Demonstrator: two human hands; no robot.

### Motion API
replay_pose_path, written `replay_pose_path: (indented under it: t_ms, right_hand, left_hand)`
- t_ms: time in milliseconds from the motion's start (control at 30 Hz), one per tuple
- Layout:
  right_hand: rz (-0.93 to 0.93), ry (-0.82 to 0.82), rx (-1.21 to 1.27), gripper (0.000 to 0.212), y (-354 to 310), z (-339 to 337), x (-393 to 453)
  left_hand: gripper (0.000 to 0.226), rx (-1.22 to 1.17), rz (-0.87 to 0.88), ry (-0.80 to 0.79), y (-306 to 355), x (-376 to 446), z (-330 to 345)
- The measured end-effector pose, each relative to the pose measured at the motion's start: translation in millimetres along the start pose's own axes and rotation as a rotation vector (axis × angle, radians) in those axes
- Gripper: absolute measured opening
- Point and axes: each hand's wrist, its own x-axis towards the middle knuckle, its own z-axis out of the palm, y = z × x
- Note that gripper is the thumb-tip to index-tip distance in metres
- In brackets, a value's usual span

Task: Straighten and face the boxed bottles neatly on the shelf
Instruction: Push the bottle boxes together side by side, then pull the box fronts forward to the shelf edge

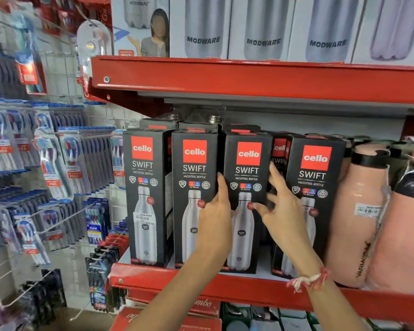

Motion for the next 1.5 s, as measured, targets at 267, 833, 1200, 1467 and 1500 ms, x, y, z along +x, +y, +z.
replay_pose_path:
  t_ms: [267, 833, 1200, 1467, 1500]
  right_hand:
    - [-0.074, 0.342, -0.26, 0.086, -46, 21, -19]
    - [0.292, -0.374, 0.087, 0.087, -91, 186, -102]
    - [0.255, -0.423, -0.02, 0.077, -90, 170, -111]
    - [0.305, 0.07, -0.14, 0.052, -68, 131, -117]
    - [0.344, 0.011, -0.155, 0.057, -64, 128, -117]
  left_hand:
    - [0.043, -0.23, 0.178, 0.096, -29, -1, -50]
    - [0.063, -0.556, -0.149, -0.254, -184, -48, -99]
    - [0.052, -0.495, -0.11, -0.296, -191, -62, -112]
    - [0.034, -0.343, 0.147, 0.164, -142, -74, -78]
    - [0.036, -0.339, 0.145, 0.054, -132, -77, -72]
